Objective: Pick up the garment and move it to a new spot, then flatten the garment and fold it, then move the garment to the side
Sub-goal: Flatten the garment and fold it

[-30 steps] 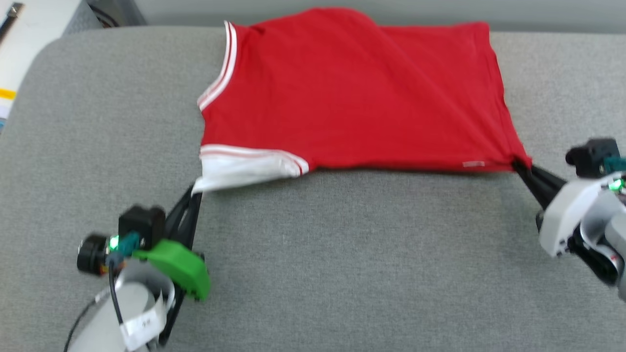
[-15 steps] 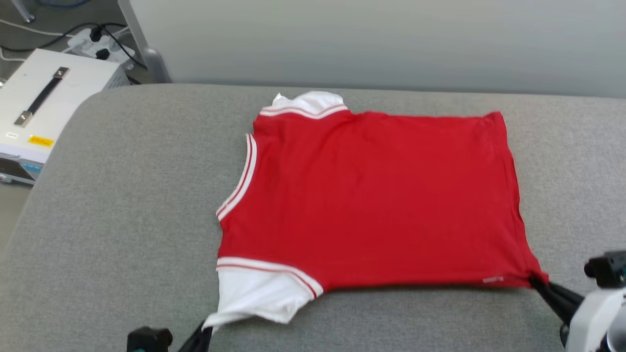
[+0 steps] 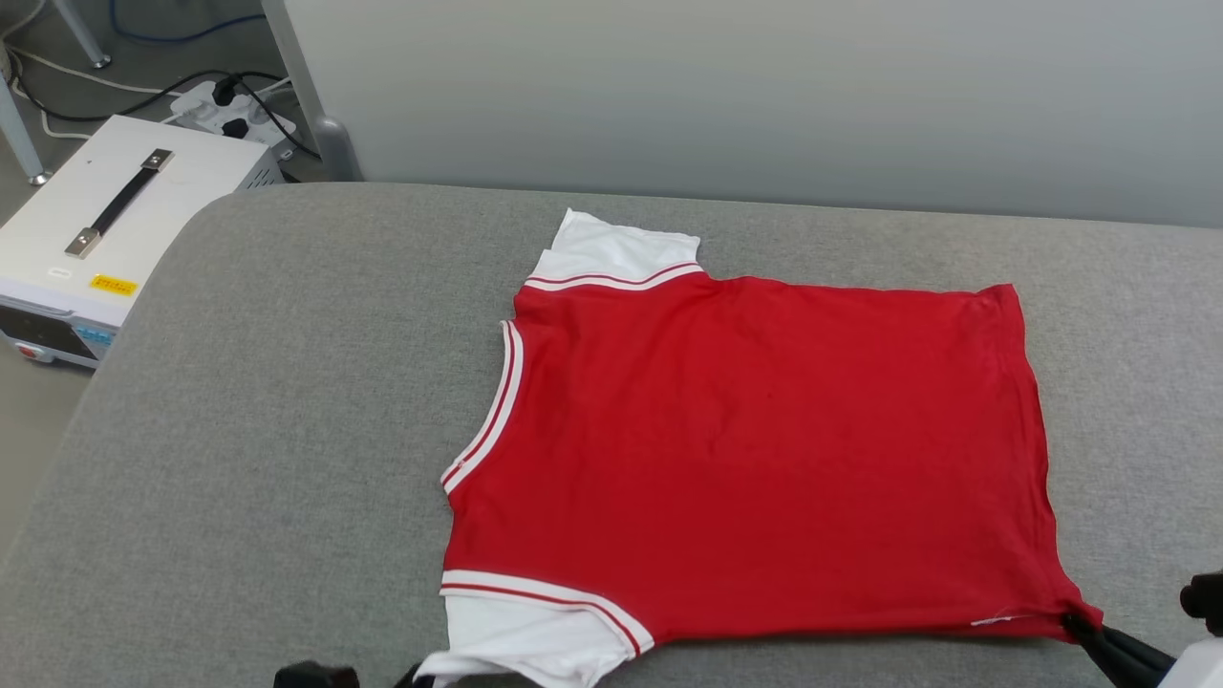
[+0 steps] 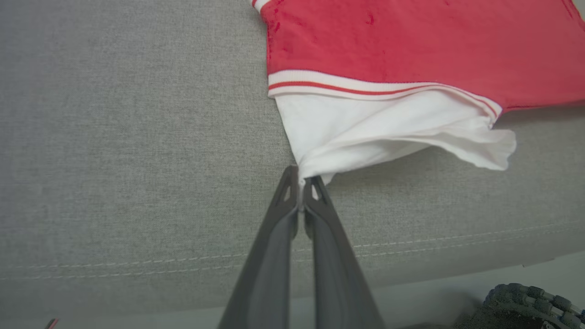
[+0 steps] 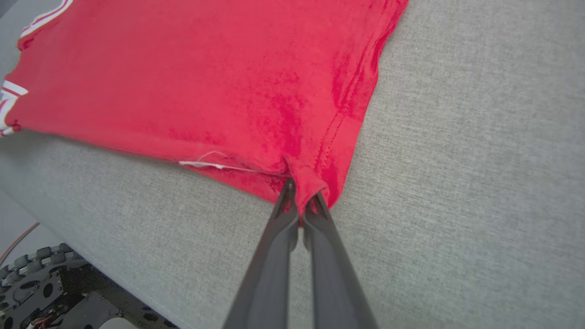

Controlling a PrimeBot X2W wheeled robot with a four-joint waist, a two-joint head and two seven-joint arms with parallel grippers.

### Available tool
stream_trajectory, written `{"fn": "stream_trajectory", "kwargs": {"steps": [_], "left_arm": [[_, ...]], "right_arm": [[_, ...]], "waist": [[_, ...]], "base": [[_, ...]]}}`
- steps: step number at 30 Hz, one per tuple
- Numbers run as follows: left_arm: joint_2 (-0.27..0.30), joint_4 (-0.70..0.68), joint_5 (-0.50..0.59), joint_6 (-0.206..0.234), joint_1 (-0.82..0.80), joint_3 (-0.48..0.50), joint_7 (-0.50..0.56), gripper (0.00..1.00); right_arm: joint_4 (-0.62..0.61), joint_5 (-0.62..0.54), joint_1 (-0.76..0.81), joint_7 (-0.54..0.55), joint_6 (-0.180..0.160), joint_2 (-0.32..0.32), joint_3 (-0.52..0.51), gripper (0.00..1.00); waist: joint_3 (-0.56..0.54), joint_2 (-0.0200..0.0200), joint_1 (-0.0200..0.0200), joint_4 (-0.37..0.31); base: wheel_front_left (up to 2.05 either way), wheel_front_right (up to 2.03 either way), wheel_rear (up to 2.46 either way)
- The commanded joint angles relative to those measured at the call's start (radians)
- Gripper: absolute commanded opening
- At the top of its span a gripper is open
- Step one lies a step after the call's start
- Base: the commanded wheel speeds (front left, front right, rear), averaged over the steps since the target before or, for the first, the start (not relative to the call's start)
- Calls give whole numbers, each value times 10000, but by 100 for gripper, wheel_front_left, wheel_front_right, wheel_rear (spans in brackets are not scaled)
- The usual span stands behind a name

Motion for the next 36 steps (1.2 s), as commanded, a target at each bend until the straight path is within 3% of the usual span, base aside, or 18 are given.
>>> {"fn": "stream_trajectory", "kwargs": {"steps": [1, 10, 18, 25, 36], "left_arm": [[101, 29, 141, -94, -578, 5, -33, 0], [157, 868, 921, -1069, -4186, -55, 427, 0], [35, 2458, 1362, -1897, -6648, -371, 560, 0], [-285, 4155, 1383, -2220, -8086, -862, 368, 0], [-794, 6842, 900, -2312, -9106, -2087, -212, 0]], "right_arm": [[-104, -161, 66, 96, -6, 63, -243, 0], [-728, -853, -806, 1184, -6, 493, -1818, 0], [-887, -1329, -2109, 2392, -6, 1003, -2392, 0], [-342, -1732, -3409, 3021, -6, 1429, -2335, 0], [1432, -2114, -5009, 3347, -6, 1986, -1555, 0]], "waist": [[64, -1, 1, 7], [966, -1, 1, -226], [1941, -1, 1, -675], [2658, -1, 1, -826], [3271, -1, 1, -825]], "base": [[0, 0, 0], [0, 0, 0], [0, 0, 0], [0, 0, 0], [0, 0, 0]]}}
